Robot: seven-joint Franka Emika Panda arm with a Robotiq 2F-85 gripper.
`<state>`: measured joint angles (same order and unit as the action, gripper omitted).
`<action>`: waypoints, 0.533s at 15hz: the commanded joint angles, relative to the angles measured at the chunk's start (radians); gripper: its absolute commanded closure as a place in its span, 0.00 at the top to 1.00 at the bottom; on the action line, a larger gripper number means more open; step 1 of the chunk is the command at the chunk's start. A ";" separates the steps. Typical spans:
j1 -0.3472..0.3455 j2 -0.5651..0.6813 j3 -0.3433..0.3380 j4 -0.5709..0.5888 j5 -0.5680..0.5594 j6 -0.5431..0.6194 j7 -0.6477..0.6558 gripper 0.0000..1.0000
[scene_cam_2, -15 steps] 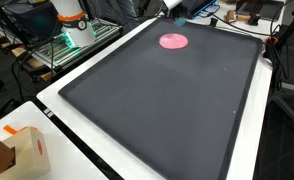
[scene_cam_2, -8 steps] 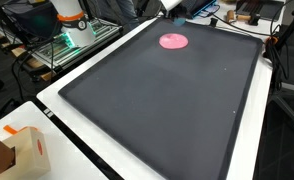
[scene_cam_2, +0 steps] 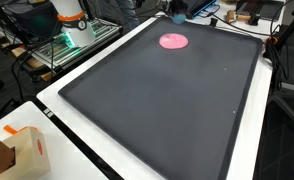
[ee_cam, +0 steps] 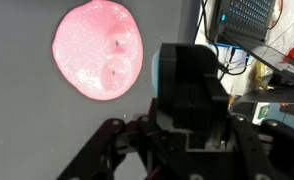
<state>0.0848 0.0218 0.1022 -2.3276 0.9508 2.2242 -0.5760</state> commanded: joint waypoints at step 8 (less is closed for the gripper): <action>0.045 -0.135 0.038 0.031 -0.305 -0.022 0.430 0.26</action>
<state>0.1156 -0.0647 0.1283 -2.2981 0.7336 2.2241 -0.2672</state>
